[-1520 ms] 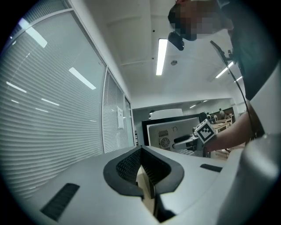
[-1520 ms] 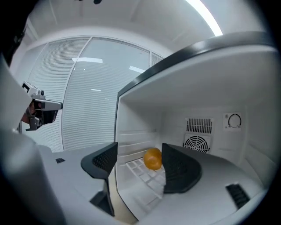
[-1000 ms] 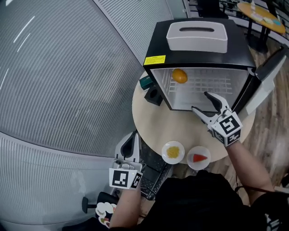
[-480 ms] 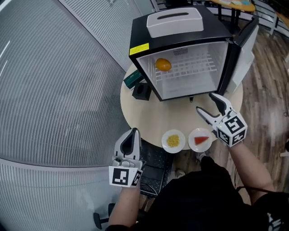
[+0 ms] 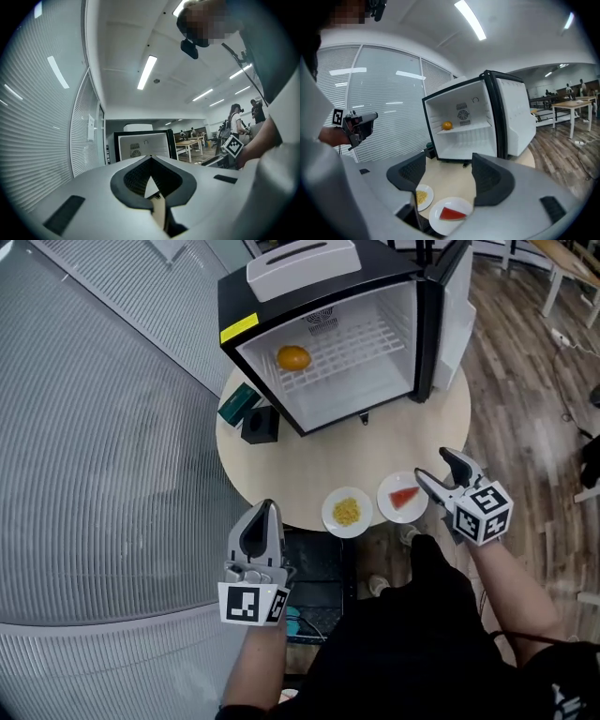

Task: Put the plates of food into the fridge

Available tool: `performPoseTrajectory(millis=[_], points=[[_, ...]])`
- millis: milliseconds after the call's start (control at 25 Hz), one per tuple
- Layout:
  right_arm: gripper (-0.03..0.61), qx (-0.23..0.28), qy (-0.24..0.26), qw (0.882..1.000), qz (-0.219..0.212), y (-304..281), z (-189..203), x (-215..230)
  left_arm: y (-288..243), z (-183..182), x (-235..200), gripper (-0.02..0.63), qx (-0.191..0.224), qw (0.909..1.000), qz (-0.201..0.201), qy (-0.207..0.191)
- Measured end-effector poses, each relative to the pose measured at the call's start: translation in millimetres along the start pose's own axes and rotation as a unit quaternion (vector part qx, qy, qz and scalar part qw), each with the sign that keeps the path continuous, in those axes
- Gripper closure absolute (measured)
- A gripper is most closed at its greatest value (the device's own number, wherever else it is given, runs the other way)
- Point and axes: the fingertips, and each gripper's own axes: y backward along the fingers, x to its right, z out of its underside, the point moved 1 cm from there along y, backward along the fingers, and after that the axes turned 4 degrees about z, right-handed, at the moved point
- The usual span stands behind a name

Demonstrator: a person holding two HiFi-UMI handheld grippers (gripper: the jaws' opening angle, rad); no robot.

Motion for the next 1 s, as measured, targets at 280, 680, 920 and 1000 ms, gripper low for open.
performPoseTrajectory(millis=[280, 680, 920, 1000], points=[[0.261, -0.035, -0.067, 0.996, 0.049, 20, 73, 10, -5, 18, 13, 0.607, -0.01, 0.9992, 0.038, 0.009], [0.261, -0.087, -0.145, 0.981, 0.1, 16, 163, 31, -8, 40, 8, 0.607, -0.026, 0.9983, 0.045, 0.026], [0.262, -0.106, -0.213, 0.965, 0.109, 0, 211, 38, -1, 55, -1, 0.607, -0.045, 0.9979, 0.04, 0.024], [0.267, -0.11, -0.232, 0.96, 0.11, -4, 225, 40, 4, 63, -3, 0.607, -0.055, 0.9975, 0.036, 0.025]])
